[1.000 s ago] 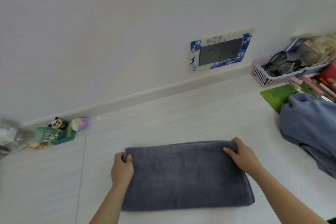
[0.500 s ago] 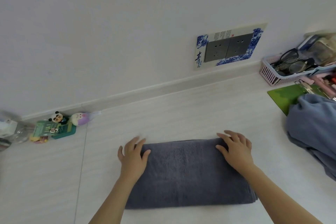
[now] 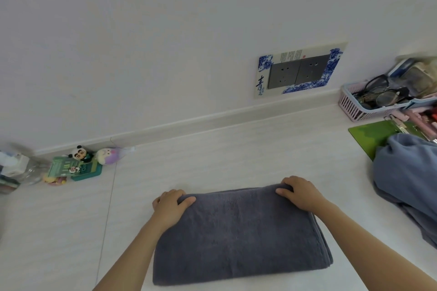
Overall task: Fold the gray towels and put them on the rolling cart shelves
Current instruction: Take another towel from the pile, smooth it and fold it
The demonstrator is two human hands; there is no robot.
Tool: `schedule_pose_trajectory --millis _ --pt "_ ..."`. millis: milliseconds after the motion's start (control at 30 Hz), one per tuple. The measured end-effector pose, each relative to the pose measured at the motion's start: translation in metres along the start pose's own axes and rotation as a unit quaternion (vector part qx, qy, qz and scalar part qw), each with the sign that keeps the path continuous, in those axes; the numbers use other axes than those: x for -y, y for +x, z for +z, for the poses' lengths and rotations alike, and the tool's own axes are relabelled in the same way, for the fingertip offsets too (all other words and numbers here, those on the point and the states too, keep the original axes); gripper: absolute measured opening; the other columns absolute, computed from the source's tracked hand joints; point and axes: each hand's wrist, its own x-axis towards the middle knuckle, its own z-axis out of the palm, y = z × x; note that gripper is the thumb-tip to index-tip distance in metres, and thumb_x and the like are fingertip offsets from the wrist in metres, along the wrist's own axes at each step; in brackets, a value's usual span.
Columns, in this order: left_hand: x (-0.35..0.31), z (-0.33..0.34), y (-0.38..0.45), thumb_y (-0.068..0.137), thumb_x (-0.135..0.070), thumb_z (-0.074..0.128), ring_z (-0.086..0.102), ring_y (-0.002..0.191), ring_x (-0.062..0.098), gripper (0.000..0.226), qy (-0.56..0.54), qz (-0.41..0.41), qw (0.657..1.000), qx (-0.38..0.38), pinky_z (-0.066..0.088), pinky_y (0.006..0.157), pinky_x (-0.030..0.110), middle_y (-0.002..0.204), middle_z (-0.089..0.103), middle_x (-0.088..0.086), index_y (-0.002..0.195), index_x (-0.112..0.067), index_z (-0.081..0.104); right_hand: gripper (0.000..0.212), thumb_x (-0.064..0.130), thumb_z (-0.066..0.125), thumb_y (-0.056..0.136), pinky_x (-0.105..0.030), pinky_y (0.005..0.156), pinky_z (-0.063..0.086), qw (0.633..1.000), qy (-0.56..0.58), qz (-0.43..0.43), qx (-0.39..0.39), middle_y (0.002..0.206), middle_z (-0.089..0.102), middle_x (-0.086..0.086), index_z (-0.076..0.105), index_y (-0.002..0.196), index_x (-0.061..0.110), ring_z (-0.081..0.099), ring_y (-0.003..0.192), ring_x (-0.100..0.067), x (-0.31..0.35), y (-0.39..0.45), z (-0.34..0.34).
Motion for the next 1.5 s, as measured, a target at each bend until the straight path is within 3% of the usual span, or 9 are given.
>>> schedule_pose_trajectory --millis 167,400,500,667,833,933,1033,1167,1500 --pt "-0.007 -0.055 -0.016 0.097 -0.046 0.039 0.054 0.085 0.015 0.030 -0.047 0.013 0.995 -0.082 0.037 0.088 0.033 0.080 0.059 -0.011 0.084 -0.026 0.056 0.014 0.037 0.052 0.093 -0.028 0.068 0.039 0.993 0.086 -0.051 -0.065 0.083 0.062 0.005 0.055 0.087 0.024 0.056 0.082 -0.018 0.028 0.003 -0.047" --pt "0.000 -0.120 -0.035 0.083 -0.058 0.038 0.049 0.083 0.014 0.033 -0.029 0.119 0.950 -0.286 0.027 0.081 0.036 0.076 0.059 -0.011 0.076 -0.031 0.057 0.013 0.027 0.055 0.084 -0.032 0.068 0.038 0.921 0.020 -0.233 -0.311 0.071 0.065 0.004 0.062 0.084 0.015 0.058 0.066 -0.021 0.061 0.006 -0.091" --pt "0.014 -0.100 -0.043 0.077 -0.065 0.028 0.048 0.090 0.015 0.044 0.029 0.129 0.954 -0.267 0.023 0.085 0.034 0.081 0.056 -0.013 0.080 -0.035 0.060 0.010 0.028 0.057 0.081 -0.031 0.072 0.032 0.928 -0.025 -0.242 -0.283 0.068 0.060 0.010 0.061 0.081 0.018 0.059 0.068 -0.020 0.053 0.005 -0.076" --pt "0.032 -0.030 -0.062 0.061 -0.077 0.015 0.041 0.109 0.010 0.072 0.082 0.076 0.992 -0.062 0.007 0.105 0.030 0.090 0.044 -0.016 0.094 -0.035 0.064 0.018 0.036 0.054 0.090 -0.027 0.096 0.031 0.981 -0.098 -0.167 -0.017 0.076 0.049 0.020 0.044 0.077 0.040 0.047 0.079 -0.007 0.039 0.001 -0.030" --pt "0.026 -0.010 -0.078 0.082 -0.066 0.050 0.044 0.098 -0.001 0.039 0.037 0.052 0.998 -0.001 0.008 0.104 0.024 0.082 0.055 -0.016 0.066 -0.031 0.056 0.016 0.049 0.059 0.083 -0.025 0.091 0.026 0.986 -0.107 -0.105 0.073 0.085 0.051 0.018 0.047 0.077 0.040 0.043 0.095 -0.010 0.040 -0.017 -0.024" --pt "0.016 -0.008 -0.075 0.081 -0.072 0.038 0.047 0.093 0.001 0.047 -0.030 0.072 0.992 -0.094 0.023 0.099 0.023 0.081 0.055 -0.020 0.063 -0.033 0.057 0.023 0.062 0.053 0.082 -0.027 0.093 0.027 0.985 -0.106 -0.134 0.012 0.104 0.055 0.018 0.058 0.087 0.040 0.043 0.106 -0.009 0.060 -0.018 -0.022" --pt "-0.003 0.007 -0.054 0.090 -0.046 0.044 0.052 0.105 0.009 0.032 -0.074 0.140 0.965 -0.210 0.039 0.099 0.033 0.107 0.061 -0.013 0.091 -0.030 0.072 0.041 0.059 0.039 0.090 -0.031 0.102 0.024 0.978 -0.091 -0.176 -0.062 0.133 0.046 0.012 0.057 0.119 0.037 0.035 0.127 -0.016 0.089 -0.006 0.002" --pt "-0.038 0.042 -0.032 0.101 -0.043 0.018 0.016 0.145 0.020 0.050 0.064 0.122 0.978 -0.159 0.000 0.119 0.038 0.155 0.016 -0.004 0.145 -0.027 0.034 0.057 0.049 0.012 0.096 -0.037 0.115 0.019 0.973 -0.117 -0.191 -0.047 0.143 0.047 0.002 0.054 0.131 0.032 0.037 0.137 -0.021 0.120 0.007 0.055" --pt "0.023 0.073 -0.045 0.097 -0.055 0.009 0.019 0.143 0.025 0.061 0.063 -0.067 0.985 -0.143 0.010 0.115 0.053 0.155 0.026 0.006 0.149 -0.027 0.023 0.059 0.054 0.008 0.097 -0.038 0.116 -0.006 0.983 -0.124 -0.043 -0.130 0.153 0.023 -0.001 0.023 0.147 0.027 0.022 0.142 -0.024 0.068 0.012 0.080"
